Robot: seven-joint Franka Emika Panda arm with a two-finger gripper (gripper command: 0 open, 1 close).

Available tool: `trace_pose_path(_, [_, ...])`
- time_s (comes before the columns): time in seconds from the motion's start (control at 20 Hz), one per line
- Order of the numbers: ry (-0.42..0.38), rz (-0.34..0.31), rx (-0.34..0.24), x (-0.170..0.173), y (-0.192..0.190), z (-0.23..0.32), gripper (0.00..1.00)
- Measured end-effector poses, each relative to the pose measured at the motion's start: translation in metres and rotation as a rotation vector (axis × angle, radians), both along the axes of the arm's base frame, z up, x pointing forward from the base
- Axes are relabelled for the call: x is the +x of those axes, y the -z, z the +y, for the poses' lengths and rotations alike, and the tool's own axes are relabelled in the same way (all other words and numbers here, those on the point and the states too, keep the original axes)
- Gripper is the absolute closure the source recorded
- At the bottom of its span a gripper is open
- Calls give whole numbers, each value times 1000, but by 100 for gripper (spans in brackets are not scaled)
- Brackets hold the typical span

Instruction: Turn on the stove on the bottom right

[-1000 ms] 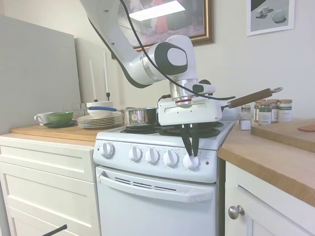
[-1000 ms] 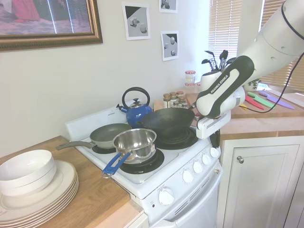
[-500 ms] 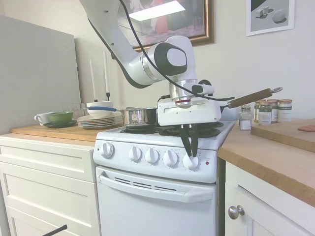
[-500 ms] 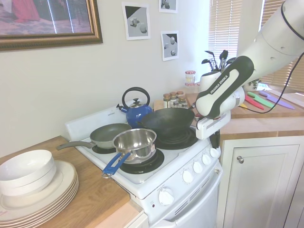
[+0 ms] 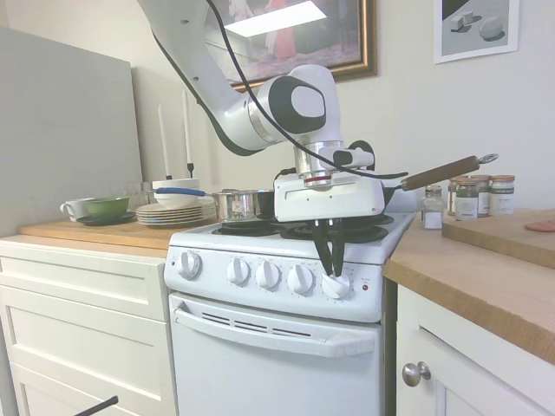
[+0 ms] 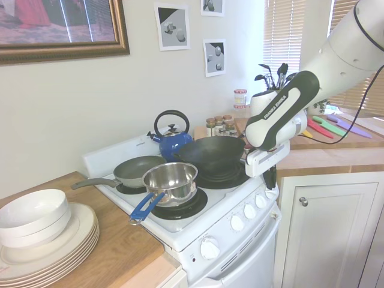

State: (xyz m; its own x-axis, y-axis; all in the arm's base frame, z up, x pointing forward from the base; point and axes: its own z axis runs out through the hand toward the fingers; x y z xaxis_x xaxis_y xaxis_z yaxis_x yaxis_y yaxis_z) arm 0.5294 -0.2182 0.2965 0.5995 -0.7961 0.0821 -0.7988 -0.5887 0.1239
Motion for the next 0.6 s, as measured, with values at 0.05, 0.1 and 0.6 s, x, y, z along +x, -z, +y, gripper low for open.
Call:
trace_pose_path(0.05, [0,1,0,0,0,1,100])
trace_pose_path(0.1, [0,2,1,1,0,3,100])
trace_pose_path(0.6, [6,7,8,0,4,4,100])
